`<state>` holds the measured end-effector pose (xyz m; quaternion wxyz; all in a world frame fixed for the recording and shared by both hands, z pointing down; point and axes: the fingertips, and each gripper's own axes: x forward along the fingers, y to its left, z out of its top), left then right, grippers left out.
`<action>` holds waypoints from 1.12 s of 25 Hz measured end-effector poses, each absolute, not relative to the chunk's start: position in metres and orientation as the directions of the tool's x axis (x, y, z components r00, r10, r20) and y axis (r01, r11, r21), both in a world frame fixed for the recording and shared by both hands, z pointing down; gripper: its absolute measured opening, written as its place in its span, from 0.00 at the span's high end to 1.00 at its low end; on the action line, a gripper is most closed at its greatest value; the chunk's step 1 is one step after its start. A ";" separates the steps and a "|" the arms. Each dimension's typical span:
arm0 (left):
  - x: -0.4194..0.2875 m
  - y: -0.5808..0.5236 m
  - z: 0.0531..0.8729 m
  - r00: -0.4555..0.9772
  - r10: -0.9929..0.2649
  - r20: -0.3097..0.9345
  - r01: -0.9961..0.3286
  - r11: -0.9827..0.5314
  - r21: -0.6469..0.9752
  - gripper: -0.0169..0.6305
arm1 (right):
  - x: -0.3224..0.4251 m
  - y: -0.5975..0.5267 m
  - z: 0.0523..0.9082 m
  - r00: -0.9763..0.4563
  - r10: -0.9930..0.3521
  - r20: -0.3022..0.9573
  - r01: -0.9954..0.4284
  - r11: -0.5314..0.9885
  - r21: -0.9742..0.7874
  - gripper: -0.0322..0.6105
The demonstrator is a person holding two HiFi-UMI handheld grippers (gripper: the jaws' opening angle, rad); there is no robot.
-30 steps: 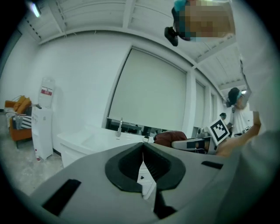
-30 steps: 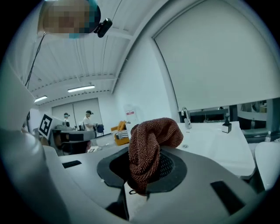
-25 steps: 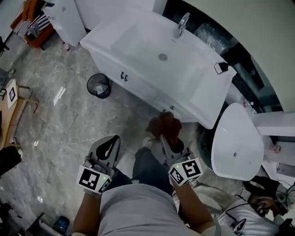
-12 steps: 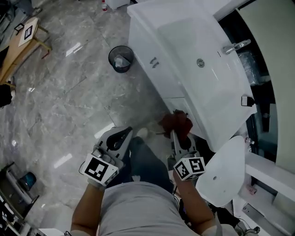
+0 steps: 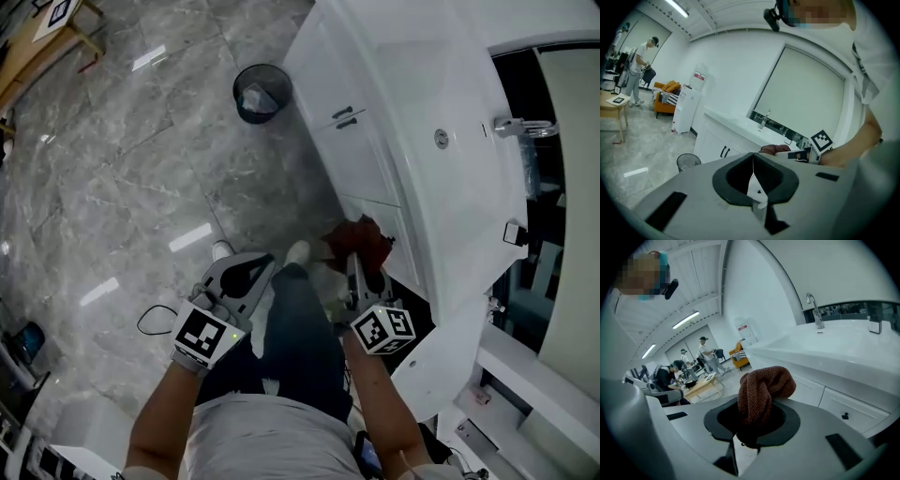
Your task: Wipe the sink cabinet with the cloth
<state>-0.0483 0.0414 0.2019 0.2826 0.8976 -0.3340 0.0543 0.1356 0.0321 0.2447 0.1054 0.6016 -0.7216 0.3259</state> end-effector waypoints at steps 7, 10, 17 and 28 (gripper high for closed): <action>-0.044 0.024 0.276 0.711 -0.612 0.348 -0.695 -0.533 0.483 0.96 | 0.170 0.017 0.333 -0.240 -0.763 0.600 -0.921 -0.016 -0.389 0.82; -0.030 0.032 0.320 0.687 -0.607 0.399 -0.721 -0.499 0.482 0.96 | 0.190 0.018 0.378 -0.235 -0.738 0.633 -0.913 -0.056 -0.404 0.82; 0.012 0.049 0.410 0.657 -0.612 0.439 -0.744 -0.433 0.510 0.96 | 0.243 0.010 0.478 -0.201 -0.706 0.679 -0.886 -0.166 -0.434 0.82; 0.058 0.049 0.485 0.646 -0.608 0.461 -0.757 -0.432 0.490 0.96 | 0.301 -0.019 0.597 -0.105 -0.693 0.713 -0.928 -0.189 -0.321 0.82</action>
